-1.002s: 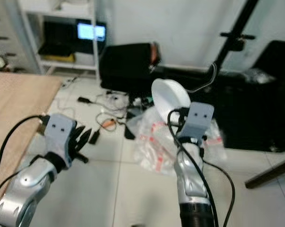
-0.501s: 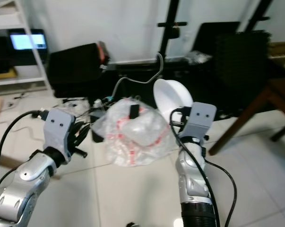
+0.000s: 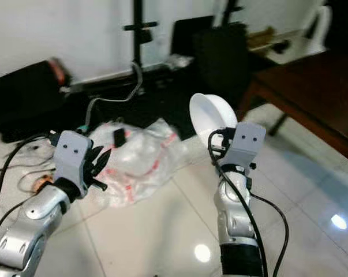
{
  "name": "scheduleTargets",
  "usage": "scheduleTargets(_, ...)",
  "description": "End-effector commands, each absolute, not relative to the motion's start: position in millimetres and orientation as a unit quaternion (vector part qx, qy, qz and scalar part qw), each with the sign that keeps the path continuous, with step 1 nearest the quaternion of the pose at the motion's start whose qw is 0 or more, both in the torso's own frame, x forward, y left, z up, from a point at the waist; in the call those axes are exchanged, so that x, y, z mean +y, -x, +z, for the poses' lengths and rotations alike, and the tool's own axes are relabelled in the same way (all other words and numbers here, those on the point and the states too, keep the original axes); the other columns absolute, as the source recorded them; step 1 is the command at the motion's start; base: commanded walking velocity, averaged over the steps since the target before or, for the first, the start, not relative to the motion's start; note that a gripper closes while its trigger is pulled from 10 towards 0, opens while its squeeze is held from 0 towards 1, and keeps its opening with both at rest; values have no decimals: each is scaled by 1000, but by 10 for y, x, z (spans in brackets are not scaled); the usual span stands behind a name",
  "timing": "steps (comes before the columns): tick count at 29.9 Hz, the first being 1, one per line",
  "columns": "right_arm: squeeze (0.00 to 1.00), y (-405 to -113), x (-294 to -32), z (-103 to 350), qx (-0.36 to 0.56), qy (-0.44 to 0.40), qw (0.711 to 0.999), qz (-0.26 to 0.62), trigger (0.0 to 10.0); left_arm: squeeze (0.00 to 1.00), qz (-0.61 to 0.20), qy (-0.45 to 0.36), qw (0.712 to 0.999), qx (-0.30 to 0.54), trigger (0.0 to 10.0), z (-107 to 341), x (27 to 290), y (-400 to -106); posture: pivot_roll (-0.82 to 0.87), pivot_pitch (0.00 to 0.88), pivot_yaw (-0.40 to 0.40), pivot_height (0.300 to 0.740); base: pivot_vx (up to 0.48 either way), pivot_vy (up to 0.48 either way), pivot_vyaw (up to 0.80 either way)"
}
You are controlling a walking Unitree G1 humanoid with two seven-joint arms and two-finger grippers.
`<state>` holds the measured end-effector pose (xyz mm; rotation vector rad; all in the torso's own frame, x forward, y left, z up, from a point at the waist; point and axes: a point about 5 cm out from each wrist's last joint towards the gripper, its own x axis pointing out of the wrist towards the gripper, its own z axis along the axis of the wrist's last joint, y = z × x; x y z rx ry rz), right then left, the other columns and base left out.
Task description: Setting the table
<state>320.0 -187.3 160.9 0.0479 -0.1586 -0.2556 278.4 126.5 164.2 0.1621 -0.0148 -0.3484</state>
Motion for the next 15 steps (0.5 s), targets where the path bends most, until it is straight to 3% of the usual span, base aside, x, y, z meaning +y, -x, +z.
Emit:
scheduleTargets(1,0,-3183,-1894,1587,-77,-22,988,-131,10000,0,-174,-82,981,0,10000,1601,1266,-2775,34,46,43,740,0,0,-800)
scheduleTargets(15,0,-3172,-1902,1586,-77,-21,988,-133,10000,0,-172,-82,982,-1,10000,1606,1282,-2801,27,53,43,740,0,0,-800)
